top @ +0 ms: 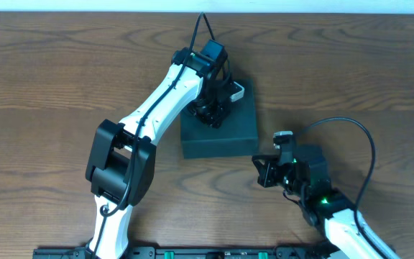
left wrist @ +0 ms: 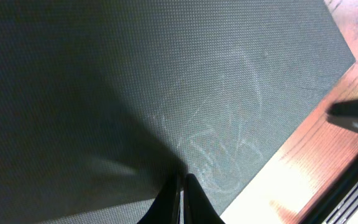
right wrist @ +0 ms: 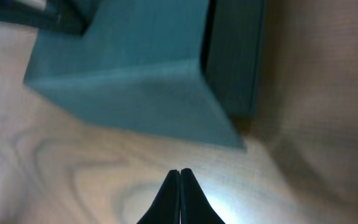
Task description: Pack container
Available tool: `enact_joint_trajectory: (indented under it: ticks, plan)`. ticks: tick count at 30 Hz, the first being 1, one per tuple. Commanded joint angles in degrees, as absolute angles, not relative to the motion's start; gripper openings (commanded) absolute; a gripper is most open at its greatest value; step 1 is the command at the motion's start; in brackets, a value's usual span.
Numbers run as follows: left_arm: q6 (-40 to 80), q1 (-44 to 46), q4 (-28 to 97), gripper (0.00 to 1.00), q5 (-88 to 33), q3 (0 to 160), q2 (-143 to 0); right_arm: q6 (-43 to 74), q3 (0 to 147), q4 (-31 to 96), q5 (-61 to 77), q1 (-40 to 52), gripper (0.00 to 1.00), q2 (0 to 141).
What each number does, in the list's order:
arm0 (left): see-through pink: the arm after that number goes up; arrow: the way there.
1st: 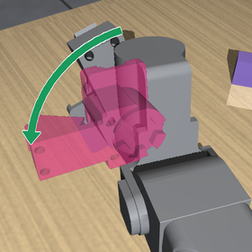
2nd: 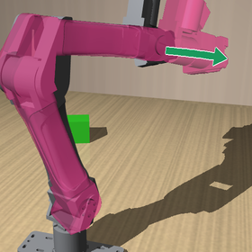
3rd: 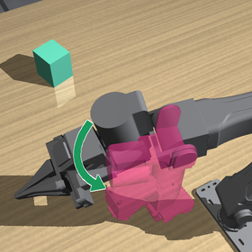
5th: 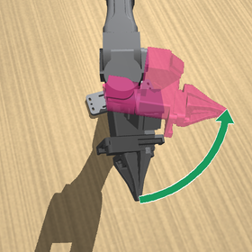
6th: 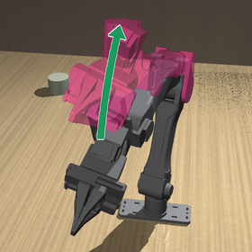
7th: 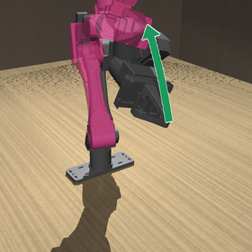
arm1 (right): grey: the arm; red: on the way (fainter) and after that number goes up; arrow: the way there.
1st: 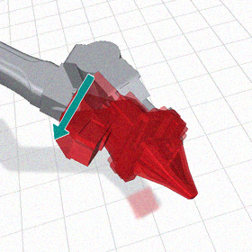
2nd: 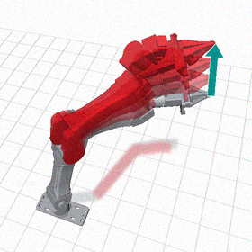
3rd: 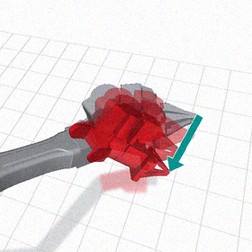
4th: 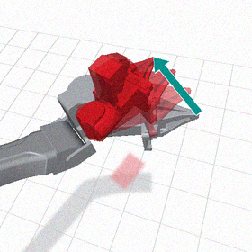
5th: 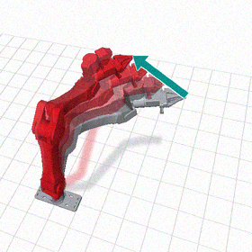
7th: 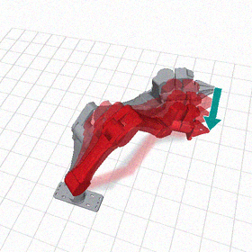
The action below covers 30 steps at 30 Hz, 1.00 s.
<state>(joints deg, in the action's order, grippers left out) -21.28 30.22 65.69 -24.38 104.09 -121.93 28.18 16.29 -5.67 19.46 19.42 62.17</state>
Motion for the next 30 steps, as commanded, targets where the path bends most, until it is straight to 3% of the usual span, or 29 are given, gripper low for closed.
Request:
enact_joint_trajectory:
  ticks: [1,8,17,22,30]
  plan:
    - [-22.3,30.9,66.0,0.06,-22.5,102.6,-123.0,31.4,16.0,-10.1,16.3,20.0,0.02,67.4]
    - [-22.3,30.9,66.0,0.06,-22.5,102.6,-123.0,33.9,16.1,-25.5,19.2,20.3,0.01,79.9]
    - [-22.3,30.9,66.0,0.06,-22.5,102.6,-123.0,35.3,16.3,-27.7,23.9,20.3,0.02,81.2]
    - [-20.6,30.8,66.2,0.06,-22.5,102.6,-121.1,35.4,16.9,-25.8,33.7,20.3,0.02,78.1]
    - [-16.7,30.3,67.1,0.06,-19.1,102.6,-104.6,35.0,18.4,-8.4,33.1,20.3,0.02,59.3]
